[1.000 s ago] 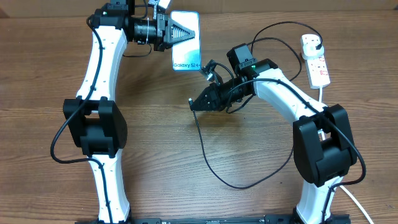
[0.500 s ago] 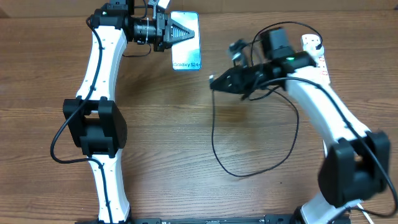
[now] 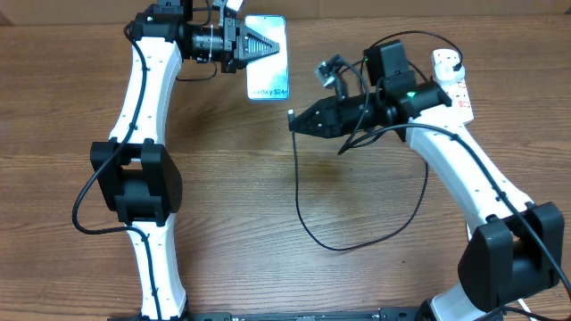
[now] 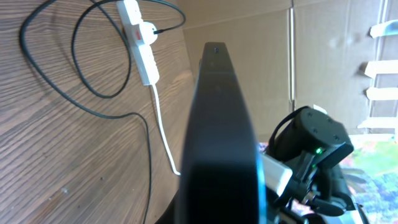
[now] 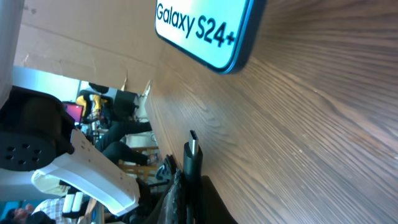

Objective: Plug charger to phone and switch on socket

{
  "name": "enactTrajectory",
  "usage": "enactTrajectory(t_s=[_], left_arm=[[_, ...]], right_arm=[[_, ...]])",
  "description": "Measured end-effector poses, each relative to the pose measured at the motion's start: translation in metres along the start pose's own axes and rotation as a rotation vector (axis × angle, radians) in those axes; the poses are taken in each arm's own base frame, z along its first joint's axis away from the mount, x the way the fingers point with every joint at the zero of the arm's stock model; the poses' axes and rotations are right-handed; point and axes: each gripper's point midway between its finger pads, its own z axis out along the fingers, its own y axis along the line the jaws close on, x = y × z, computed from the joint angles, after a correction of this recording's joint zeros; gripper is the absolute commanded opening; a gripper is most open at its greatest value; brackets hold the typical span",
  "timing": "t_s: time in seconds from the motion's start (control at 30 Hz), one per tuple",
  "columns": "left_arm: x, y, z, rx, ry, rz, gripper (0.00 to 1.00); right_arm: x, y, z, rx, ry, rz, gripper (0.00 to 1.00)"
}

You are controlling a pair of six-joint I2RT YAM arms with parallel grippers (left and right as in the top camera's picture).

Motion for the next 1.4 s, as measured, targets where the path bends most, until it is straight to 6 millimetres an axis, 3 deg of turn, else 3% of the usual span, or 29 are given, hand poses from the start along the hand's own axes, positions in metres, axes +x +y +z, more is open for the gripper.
enactTrajectory(t_s=[0.47, 0.97, 1.4], left_arm=[[0.002, -0.013, 0.0, 0.072, 0.018, 0.014, 0.04], [0.002, -0.015, -0.001, 0.087, 0.022, 0.019, 0.04], [0.004, -0.021, -0.001, 0.119, 0.031, 0.02, 0.04]], right_arm=[[-0.028, 0.011, 0.009, -0.05, -0.096, 0.004, 0.04], [-0.018, 0.025, 0.03, -0.059, -0.053, 0.034, 0.04], [-0.03, 0.023, 0.03, -0.036, -0.1, 0.036, 0.04]])
